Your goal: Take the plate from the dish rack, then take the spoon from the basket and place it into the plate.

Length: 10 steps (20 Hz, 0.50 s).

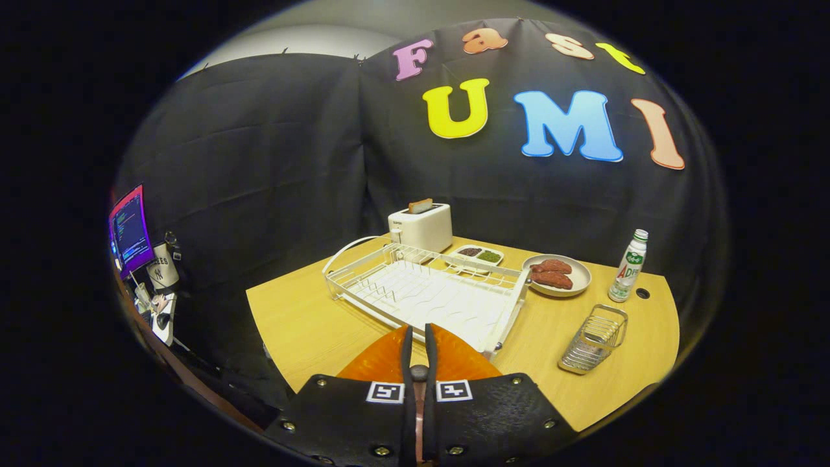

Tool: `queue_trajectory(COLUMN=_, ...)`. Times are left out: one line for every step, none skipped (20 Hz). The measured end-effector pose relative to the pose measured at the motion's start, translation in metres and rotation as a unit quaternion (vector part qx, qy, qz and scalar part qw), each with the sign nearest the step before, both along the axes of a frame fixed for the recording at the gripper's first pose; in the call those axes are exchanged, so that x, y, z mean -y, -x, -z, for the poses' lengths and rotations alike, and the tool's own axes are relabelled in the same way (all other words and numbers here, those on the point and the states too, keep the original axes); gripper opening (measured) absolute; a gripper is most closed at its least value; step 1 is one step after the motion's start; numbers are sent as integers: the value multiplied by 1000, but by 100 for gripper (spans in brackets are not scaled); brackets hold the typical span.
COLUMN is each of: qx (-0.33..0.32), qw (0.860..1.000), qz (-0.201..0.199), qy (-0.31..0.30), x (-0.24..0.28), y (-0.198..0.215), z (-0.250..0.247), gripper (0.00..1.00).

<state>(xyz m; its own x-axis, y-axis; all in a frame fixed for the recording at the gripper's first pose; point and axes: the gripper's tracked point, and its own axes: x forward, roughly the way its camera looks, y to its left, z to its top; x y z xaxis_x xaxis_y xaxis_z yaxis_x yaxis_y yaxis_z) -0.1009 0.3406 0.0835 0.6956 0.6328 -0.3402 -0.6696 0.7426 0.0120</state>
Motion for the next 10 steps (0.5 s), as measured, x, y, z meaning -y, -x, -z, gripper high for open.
queue_trajectory(qx=2, qw=1000, qz=-7, qy=4, x=-8, y=-2, z=5, gripper=4)
queue_trajectory(qx=1, qw=1000, qz=-13, qy=6, x=-15, y=-4, z=9, gripper=4)
queue_trajectory(qx=-1, qw=1000, qz=-19, qy=6, x=-22, y=-4, z=13, gripper=4)
queue_trajectory(qx=-4, qw=1000, qz=-25, qy=5, x=-28, y=-5, z=16, gripper=4)
queue_trajectory(qx=-7, qw=1000, qz=-29, qy=6, x=-32, y=-4, z=20, gripper=4)
queue_trajectory(qx=-3, qw=1000, qz=-30, qy=3, x=-35, y=-5, z=17, gripper=4)
queue_trajectory(qx=-1, qw=1000, qz=-30, qy=2, x=-36, y=-6, z=18, gripper=4)
queue_trajectory(qx=-2, qw=1000, qz=-28, qy=6, x=-32, y=-7, z=19, gripper=4)
queue_trajectory(qx=-2, qw=1000, qz=-28, qy=9, x=-33, y=-7, z=19, gripper=4)
queue_trajectory(qx=1, qw=1000, qz=-23, qy=18, x=-29, y=-9, z=20, gripper=7)
